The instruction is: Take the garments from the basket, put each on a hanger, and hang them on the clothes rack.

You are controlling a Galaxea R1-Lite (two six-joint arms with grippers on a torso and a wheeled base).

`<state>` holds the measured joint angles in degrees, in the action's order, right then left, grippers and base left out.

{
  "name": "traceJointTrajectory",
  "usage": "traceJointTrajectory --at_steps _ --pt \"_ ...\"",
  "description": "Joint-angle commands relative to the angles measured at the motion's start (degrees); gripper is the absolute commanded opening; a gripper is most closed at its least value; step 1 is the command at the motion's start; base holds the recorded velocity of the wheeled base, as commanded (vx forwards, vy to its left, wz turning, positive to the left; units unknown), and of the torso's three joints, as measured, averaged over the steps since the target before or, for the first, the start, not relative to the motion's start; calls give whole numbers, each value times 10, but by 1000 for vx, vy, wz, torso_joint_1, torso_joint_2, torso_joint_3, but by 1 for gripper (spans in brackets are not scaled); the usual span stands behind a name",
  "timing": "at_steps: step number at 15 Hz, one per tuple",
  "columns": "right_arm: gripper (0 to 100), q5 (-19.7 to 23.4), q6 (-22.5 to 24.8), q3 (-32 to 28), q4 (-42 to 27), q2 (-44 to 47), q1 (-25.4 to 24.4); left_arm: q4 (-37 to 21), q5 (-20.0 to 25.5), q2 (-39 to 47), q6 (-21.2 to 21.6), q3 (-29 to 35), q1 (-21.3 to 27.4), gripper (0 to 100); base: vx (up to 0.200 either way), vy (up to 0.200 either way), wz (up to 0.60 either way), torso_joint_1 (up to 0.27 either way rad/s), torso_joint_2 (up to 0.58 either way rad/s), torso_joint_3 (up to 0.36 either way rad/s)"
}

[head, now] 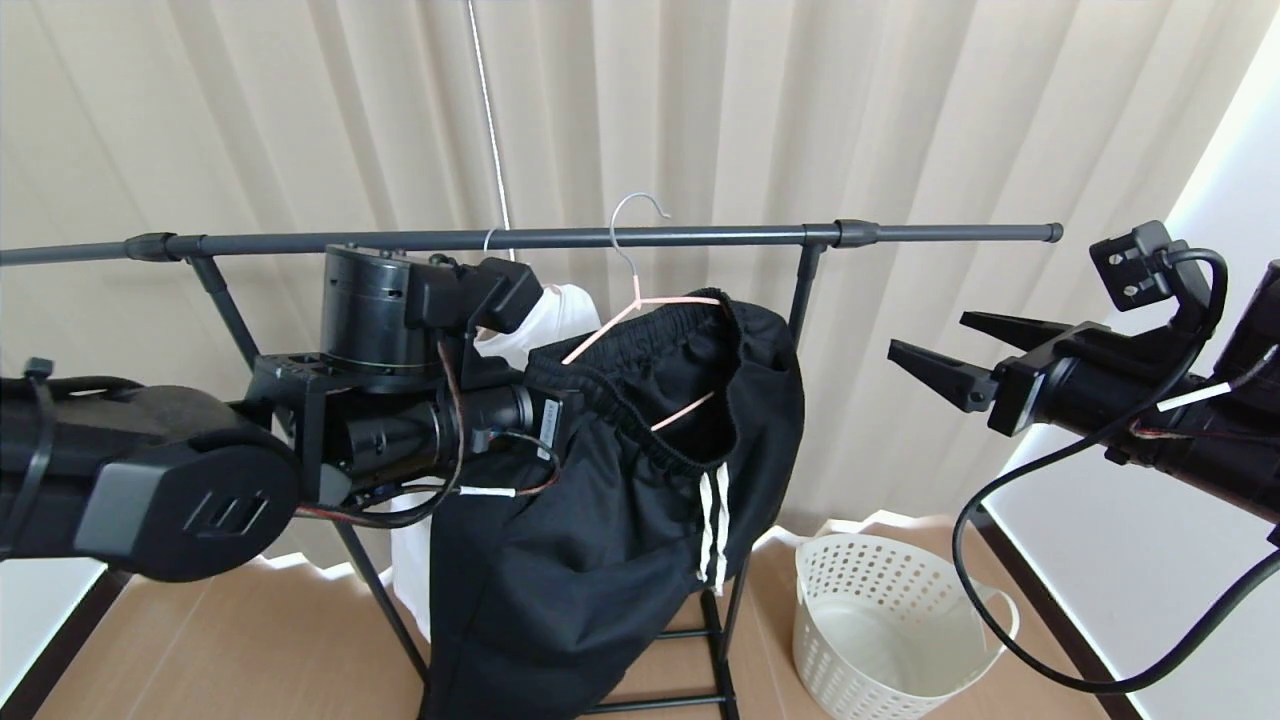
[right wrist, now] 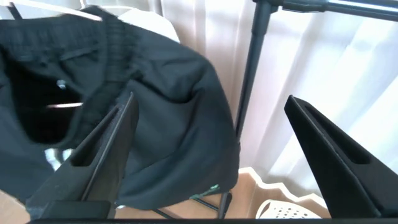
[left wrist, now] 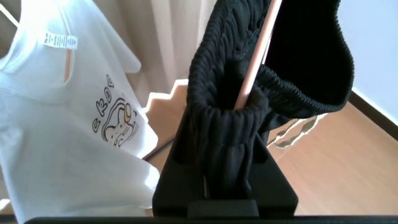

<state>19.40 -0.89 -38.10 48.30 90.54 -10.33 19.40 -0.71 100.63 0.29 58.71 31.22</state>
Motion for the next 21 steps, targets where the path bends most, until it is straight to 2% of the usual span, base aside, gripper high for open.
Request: traceJointTrajectory --at_steps 1,4,6,8,11,13,21 --pt "100 0 0 -4 0 5 0 -17 -17 52 -24 50 2 0 0 0 0 0 0 0" --pt "100 -1 0 -5 0 7 0 -20 -20 55 -37 58 0 0 0 0 0 0 0 0" --pt "100 -1 0 -6 0 7 0 -20 -42 55 -50 62 -2 0 0 0 0 0 0 0" --pt "100 -1 0 -5 0 6 0 -19 -67 60 -51 63 -13 0 0 0 0 0 0 0" --pt "100 -1 0 -3 0 7 0 -18 -70 69 -52 69 -27 0 0 0 0 0 0 0" --pt "100 -1 0 -1 0 8 0 -16 -70 98 -54 104 -41 0 0 0 0 0 0 0" --pt "100 -1 1 -3 0 8 0 -16 -70 185 -55 200 -46 0 0 0 0 0 0 0"
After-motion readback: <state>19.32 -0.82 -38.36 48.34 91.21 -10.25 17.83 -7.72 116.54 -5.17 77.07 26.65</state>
